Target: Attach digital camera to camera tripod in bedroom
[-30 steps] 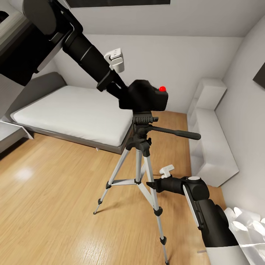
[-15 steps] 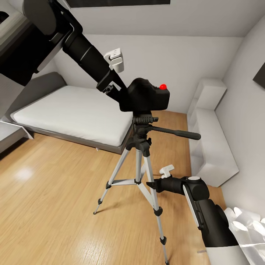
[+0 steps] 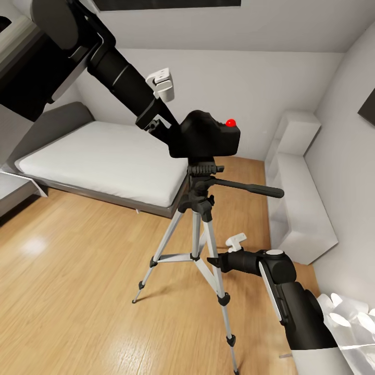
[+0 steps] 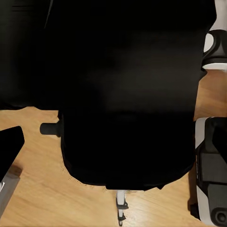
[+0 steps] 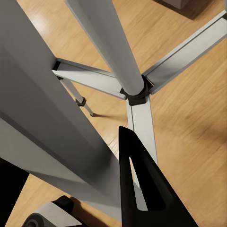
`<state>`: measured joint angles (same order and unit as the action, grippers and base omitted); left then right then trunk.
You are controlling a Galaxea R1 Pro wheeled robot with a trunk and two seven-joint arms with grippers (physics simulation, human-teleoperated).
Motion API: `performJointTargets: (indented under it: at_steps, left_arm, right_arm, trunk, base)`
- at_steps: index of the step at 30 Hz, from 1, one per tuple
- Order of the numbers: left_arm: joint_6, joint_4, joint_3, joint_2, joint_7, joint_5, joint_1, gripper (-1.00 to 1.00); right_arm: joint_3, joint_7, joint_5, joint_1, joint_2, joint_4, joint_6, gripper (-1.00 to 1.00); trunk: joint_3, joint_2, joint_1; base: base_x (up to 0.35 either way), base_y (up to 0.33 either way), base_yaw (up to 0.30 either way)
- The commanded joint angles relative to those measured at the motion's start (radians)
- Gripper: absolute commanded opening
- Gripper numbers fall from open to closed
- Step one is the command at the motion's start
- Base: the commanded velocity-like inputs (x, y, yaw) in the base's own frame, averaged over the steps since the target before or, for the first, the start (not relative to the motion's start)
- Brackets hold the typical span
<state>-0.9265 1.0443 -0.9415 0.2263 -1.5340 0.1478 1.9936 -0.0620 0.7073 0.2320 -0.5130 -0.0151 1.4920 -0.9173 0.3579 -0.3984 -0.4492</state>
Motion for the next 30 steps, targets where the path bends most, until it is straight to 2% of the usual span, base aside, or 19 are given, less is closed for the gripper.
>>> performJointTargets:
  at_steps: [1,23,27,30]
  left_arm:
    - [-0.011,0.000,-0.004,0.002,-0.002,0.004,0.002,1.00]
    - [-0.012,-0.096,0.009,0.015,0.001,0.003,0.002,1.00]
    - [-0.013,-0.119,0.016,0.019,0.016,0.003,0.002,1.00]
    - [-0.014,-0.129,0.036,0.027,0.028,0.003,0.002,1.00]
  right_arm:
    - [0.002,0.008,0.080,-0.001,0.000,-0.009,-0.011,-1.00]
    - [0.002,0.009,0.080,-0.001,0.000,-0.008,-0.011,-1.00]
    - [0.002,0.009,0.080,-0.001,0.000,-0.008,-0.011,-1.00]
    - [0.002,0.009,0.080,-0.001,0.000,-0.008,-0.011,-1.00]
  trunk:
    - [0.002,-0.002,-0.001]
    - [0.002,-0.002,-0.001]
    - [0.002,-0.002,-0.001]
    - [0.002,-0.002,-0.001]
  base:
    - [0.000,0.000,0.000]
    - [0.000,0.000,0.000]
    - [0.000,0.000,0.000]
    - [0.000,0.000,0.000]
